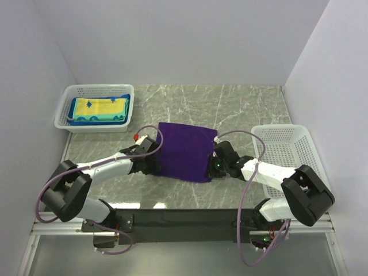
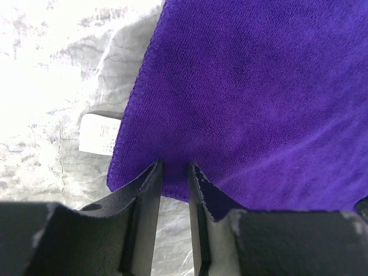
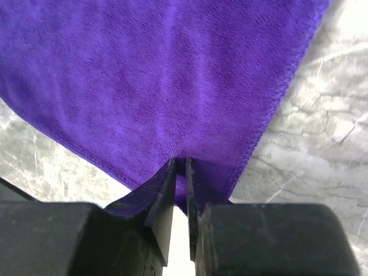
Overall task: Fold and stack the towels
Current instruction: Fold the towel
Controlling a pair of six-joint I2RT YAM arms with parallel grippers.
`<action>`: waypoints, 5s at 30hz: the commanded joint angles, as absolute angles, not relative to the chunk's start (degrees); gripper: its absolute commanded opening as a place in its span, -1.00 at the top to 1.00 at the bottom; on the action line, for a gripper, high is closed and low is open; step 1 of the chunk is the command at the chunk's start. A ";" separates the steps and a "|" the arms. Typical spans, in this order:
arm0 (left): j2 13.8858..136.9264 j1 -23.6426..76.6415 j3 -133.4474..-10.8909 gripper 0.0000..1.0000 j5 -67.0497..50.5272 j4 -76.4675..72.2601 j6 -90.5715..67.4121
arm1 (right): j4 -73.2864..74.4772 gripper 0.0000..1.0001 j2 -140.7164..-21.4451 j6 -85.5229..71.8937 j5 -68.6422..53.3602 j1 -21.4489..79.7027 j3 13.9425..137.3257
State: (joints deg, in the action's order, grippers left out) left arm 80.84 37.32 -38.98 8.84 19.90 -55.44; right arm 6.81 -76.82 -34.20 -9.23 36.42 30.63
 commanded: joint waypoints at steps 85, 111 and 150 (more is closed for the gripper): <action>100.82 20.21 -72.69 -0.10 1.49 25.75 -47.46 | 4.56 0.14 -102.05 -30.68 -12.06 12.82 66.88; 86.83 39.37 -51.60 -0.13 14.33 28.57 -50.18 | 25.05 0.22 -82.88 -25.66 3.08 39.55 46.50; 74.97 29.80 -59.59 -0.99 12.49 34.90 -29.20 | 31.82 0.02 -88.65 4.28 -13.86 19.69 69.50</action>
State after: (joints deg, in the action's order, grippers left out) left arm 74.52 31.99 -57.54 15.09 36.10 -39.03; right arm 32.01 -82.76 -5.91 -7.20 21.76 65.52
